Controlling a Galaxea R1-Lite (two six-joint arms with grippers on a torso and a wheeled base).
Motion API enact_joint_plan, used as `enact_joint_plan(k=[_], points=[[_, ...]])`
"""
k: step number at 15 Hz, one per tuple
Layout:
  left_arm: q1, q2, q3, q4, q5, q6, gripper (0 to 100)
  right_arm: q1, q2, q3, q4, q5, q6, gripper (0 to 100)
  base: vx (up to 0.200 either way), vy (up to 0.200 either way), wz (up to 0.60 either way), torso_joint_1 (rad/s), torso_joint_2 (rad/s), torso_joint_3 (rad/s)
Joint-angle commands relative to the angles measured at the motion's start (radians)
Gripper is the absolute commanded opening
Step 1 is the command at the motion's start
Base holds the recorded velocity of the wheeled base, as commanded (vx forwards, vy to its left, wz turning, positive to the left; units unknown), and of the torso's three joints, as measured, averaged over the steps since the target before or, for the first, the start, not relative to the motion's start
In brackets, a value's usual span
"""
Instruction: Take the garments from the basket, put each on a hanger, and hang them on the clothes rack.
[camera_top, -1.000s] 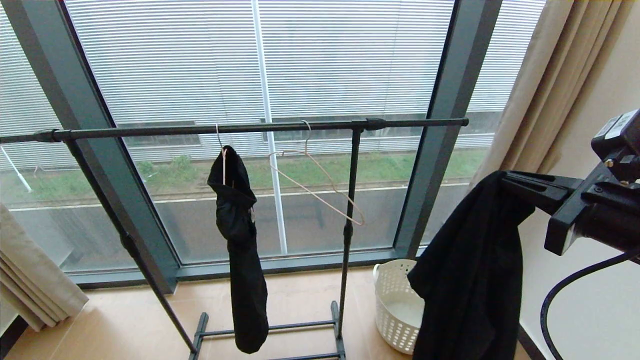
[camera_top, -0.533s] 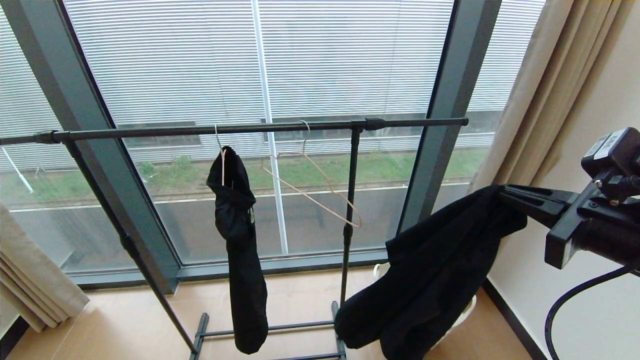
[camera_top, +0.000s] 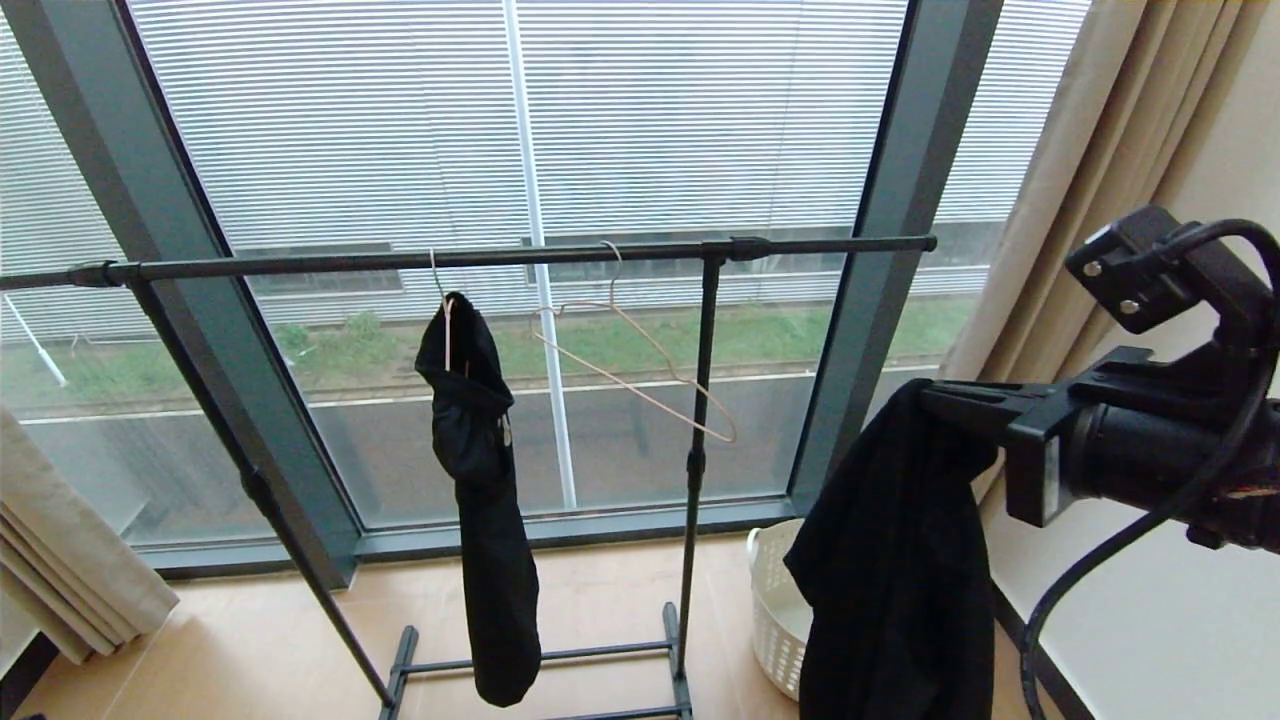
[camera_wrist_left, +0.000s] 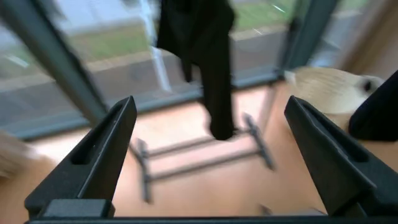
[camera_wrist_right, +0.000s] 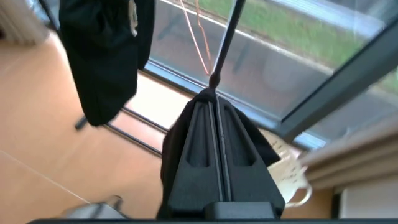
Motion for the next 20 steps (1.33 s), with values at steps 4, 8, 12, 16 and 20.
enact_joint_plan(k=[4, 8, 12, 16, 20], points=[[-0.338, 0.590, -0.266, -0.142, -0.032, -0.272, 100, 0.058, 0.149, -0.075, 0.001, -0.075, 0.078, 0, 0.000, 0.000, 0.00, 0.000, 0.00, 0.000], [-0.430, 0.748, -0.265, -0.294, -0.023, -0.284, 100, 0.097, 0.140, -0.093, 0.001, -0.082, 0.098, 0, 0.000, 0.000, 0.00, 0.000, 0.00, 0.000], [-0.576, 0.908, -0.308, -0.297, 0.040, -0.301, 100, 0.170, 0.260, -0.213, 0.004, -0.170, 0.131, 0, 0.000, 0.000, 0.00, 0.000, 0.00, 0.000], [-0.653, 1.139, -0.490, -0.297, 0.134, -0.418, 100, 0.170, 0.381, -0.322, 0.003, -0.201, 0.146, 0, 0.000, 0.000, 0.00, 0.000, 0.00, 0.000], [-0.691, 1.279, -0.601, -0.297, 0.157, -0.459, 100, 0.174, 0.404, -0.334, 0.001, -0.238, 0.193, 0, 0.000, 0.000, 0.00, 0.000, 0.00, 0.000]])
